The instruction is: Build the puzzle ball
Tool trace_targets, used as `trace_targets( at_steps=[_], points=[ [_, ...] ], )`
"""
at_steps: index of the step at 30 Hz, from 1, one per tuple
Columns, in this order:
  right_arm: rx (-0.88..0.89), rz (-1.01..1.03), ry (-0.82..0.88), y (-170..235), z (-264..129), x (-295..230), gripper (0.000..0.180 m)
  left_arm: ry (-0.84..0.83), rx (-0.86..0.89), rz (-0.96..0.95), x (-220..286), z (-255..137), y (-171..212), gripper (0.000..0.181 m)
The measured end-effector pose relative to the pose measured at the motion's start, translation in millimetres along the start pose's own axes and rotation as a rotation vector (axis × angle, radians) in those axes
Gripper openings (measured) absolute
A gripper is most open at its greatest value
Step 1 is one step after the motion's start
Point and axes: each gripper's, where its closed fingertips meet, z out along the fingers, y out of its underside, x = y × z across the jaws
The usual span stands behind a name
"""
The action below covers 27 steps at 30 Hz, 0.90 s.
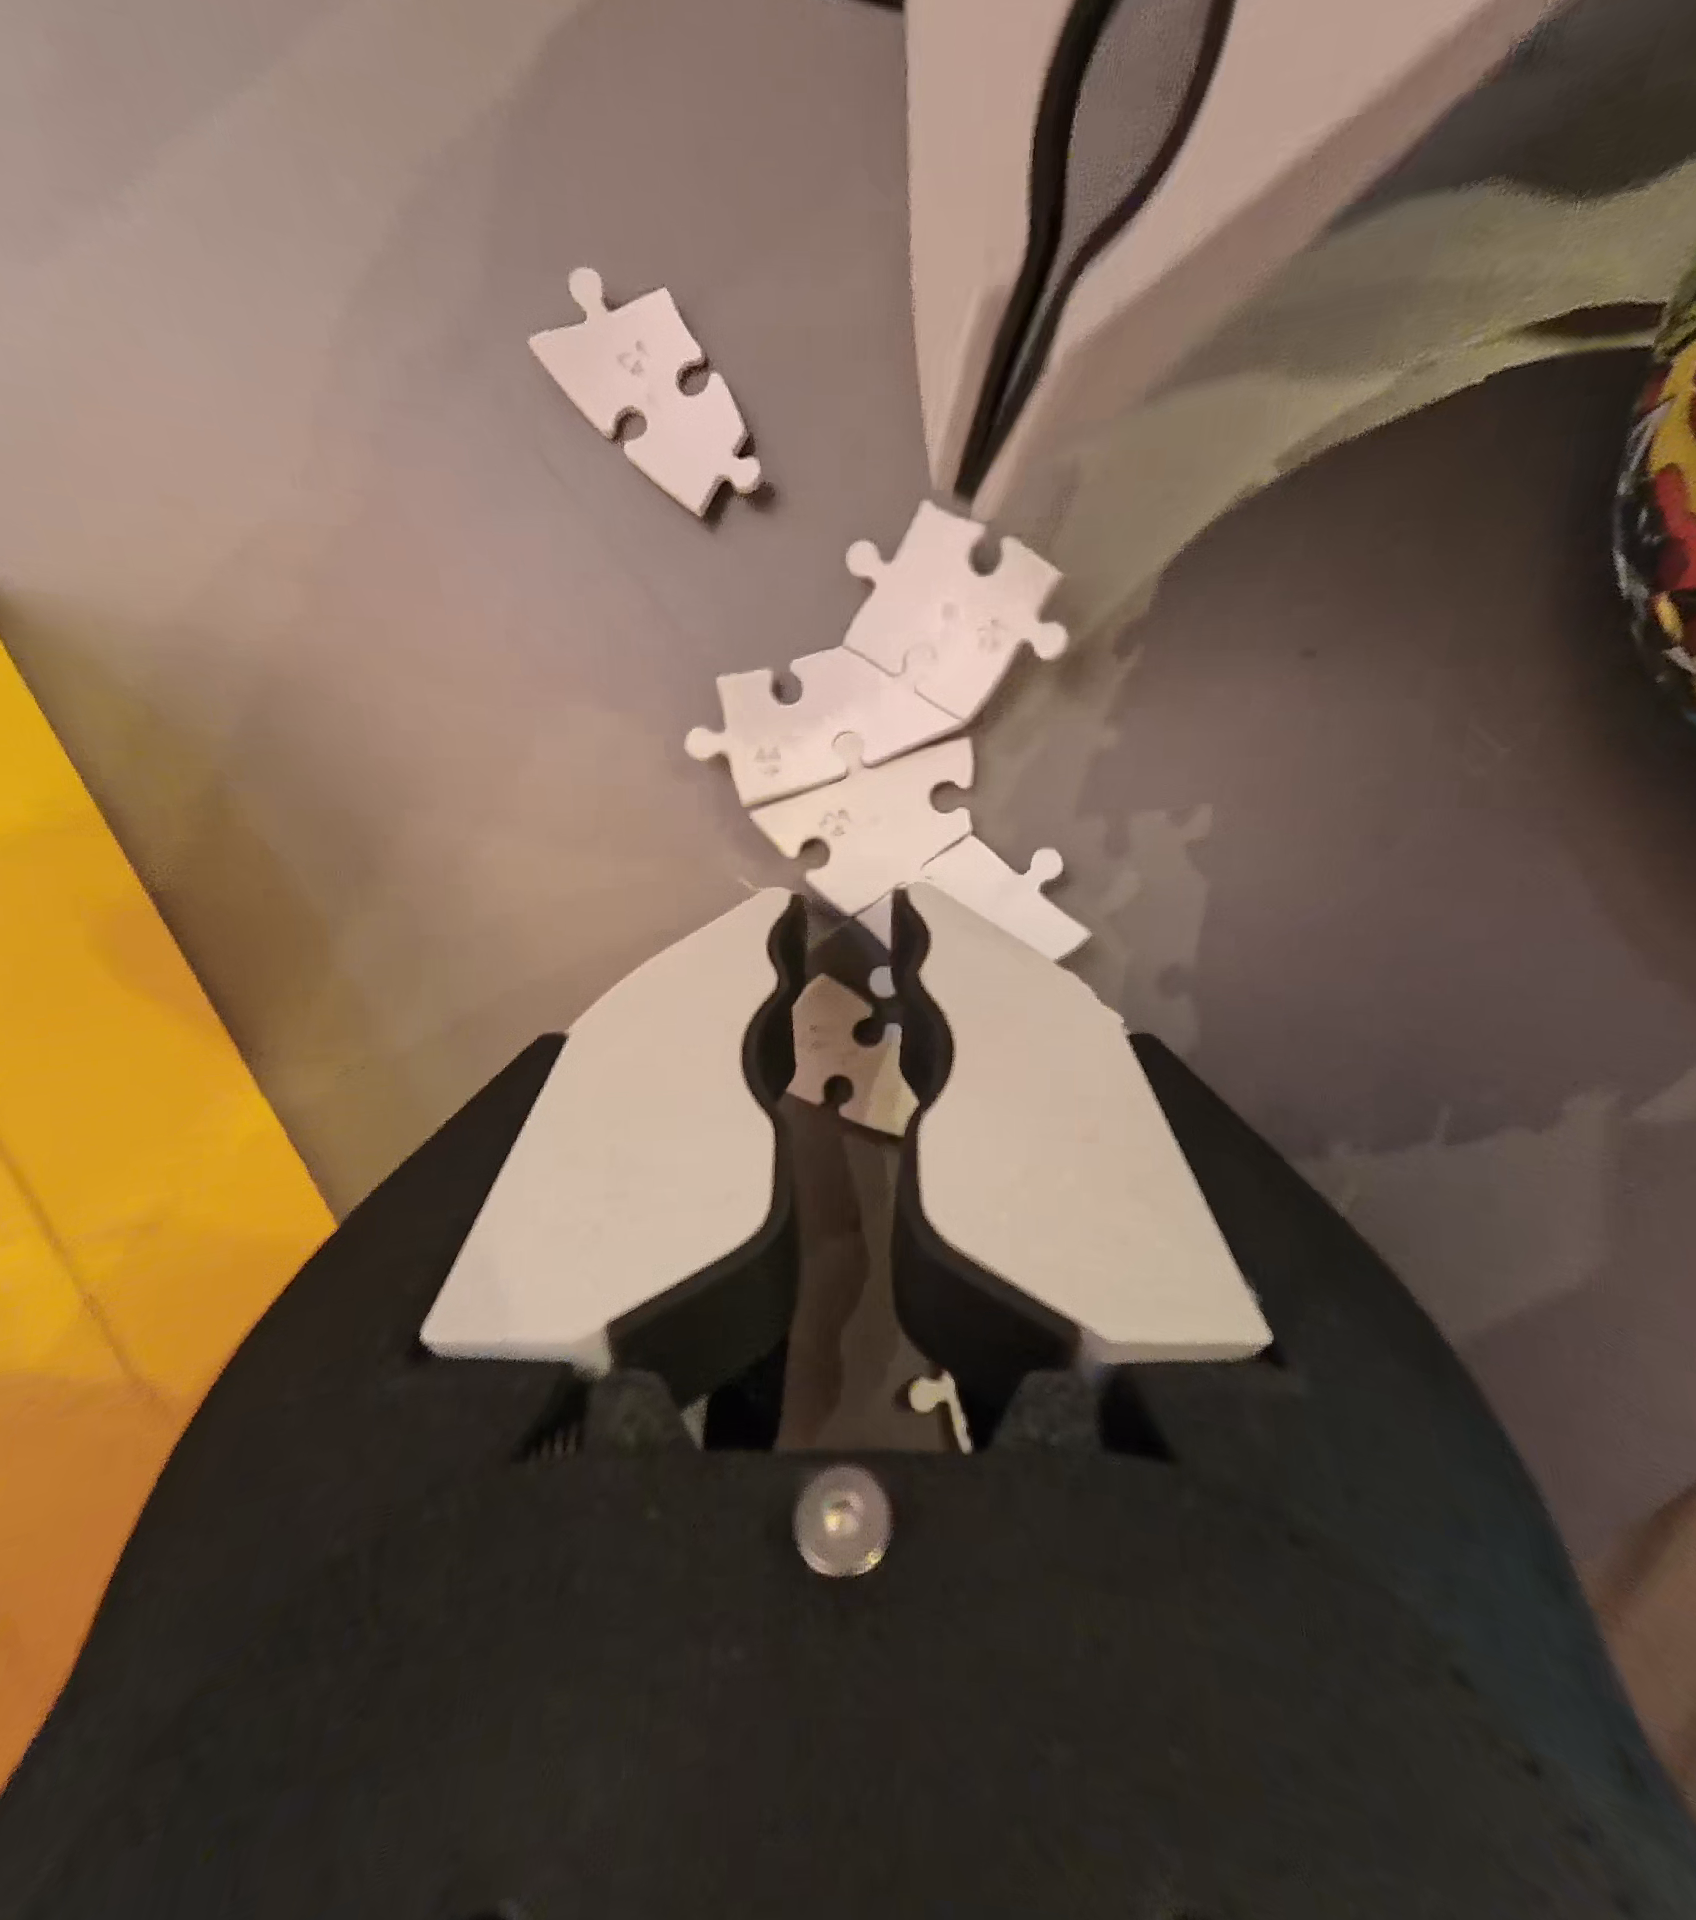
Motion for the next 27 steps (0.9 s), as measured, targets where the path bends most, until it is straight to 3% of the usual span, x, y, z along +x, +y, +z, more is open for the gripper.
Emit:
trace_targets(
  at_steps=[1, 10, 27],
  points=[
    [-0.013, -0.011, -0.006, 0.9, 5.5, -2.7, 0.000, -0.004, -0.001, -0.001, -0.1, 0.8, -0.1, 0.015],
    [-0.085, -0.055, -0.021, 7.3, 38.9, -8.2, 0.000, -0.009, 0.013, -0.013, -3.0, -1.8, -1.3, 0.013],
    [-0.143, 0.089, -0.141, 7.2, 41.1, -9.2, 0.000, 0.011, 0.035, -0.059, -15.4, 9.5, -17.9, 0.019]
  ],
)
